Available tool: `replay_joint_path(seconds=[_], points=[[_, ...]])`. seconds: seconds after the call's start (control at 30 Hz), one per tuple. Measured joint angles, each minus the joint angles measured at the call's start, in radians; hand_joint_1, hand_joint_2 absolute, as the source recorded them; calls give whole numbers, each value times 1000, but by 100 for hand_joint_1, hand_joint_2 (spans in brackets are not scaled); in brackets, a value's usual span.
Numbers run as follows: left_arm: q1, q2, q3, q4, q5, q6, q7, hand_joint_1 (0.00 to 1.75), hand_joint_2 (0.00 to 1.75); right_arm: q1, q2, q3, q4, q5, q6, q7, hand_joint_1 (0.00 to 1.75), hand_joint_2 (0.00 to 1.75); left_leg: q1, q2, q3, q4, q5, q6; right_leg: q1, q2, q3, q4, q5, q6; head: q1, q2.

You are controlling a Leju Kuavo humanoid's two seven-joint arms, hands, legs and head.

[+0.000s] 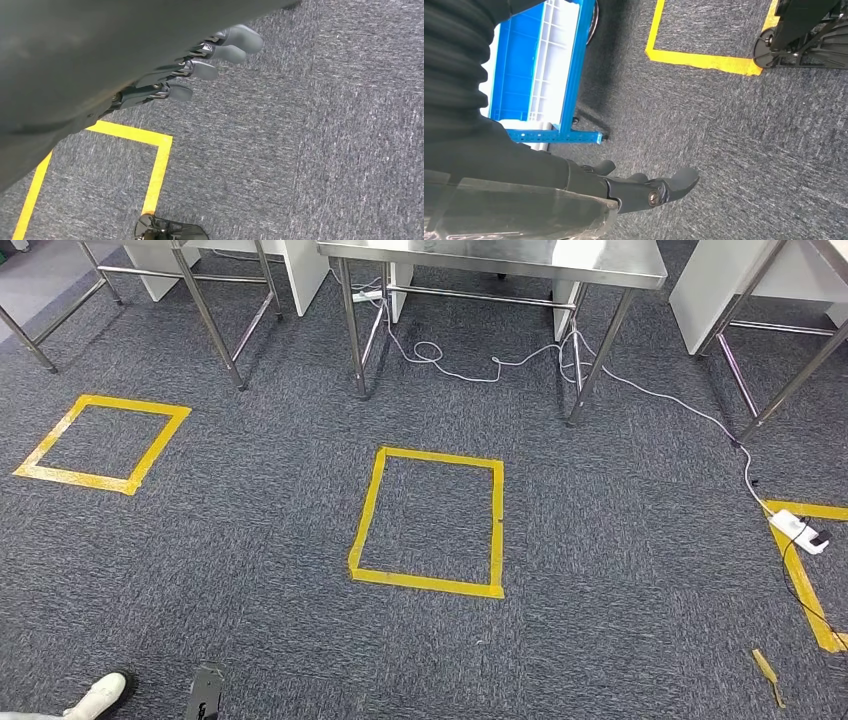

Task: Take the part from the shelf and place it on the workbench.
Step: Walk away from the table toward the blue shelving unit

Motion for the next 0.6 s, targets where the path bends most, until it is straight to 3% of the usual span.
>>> replay_joint_path(seconds=[0.17, 0.33, 0.4, 0.5, 0.53, 0.6], points=[[0, 0, 0, 0, 0, -2, 2, 0, 0, 0, 1, -1, 0, -4, 1, 0, 0, 175, 0, 0, -4, 4, 1, 2, -5, 0, -2, -1, 5, 3, 0, 0], [0, -1, 0, 0, -1, -11, 8, 0, 0, -2, 0, -6, 0, -7, 11, 0, 0, 175, 5, 7, -4, -8, 13, 15, -9, 2, -12, 5, 5, 13, 0, 0], [0, -2, 0, 0, -3, -12, 10, 0, 0, -3, -1, -8, 0, -7, 14, 0, 0, 175, 14, 19, -4, -23, 25, 25, -9, 3, -49, 76, -37, 7, 4, 0], [0, -2, 0, 0, -7, -12, 12, 0, 0, -2, 0, -9, 0, -7, 16, 1, 0, 175, 15, 35, -16, -24, 32, 25, -15, 3, -137, 266, -126, 1, 9, 0], [0, -2, 0, 0, -8, -13, 13, 0, 0, -2, -1, -11, 0, -7, 16, 2, 0, 175, 16, 42, -21, -23, 35, 21, -18, 2, -143, 289, -133, 8, 9, 0], [0, -3, 0, 0, -8, -13, 13, 0, 0, -2, -3, -14, 0, -7, 16, 3, 0, 175, 22, 59, -29, -22, 41, 10, -26, -7, -92, 216, -107, 32, 10, 0]])
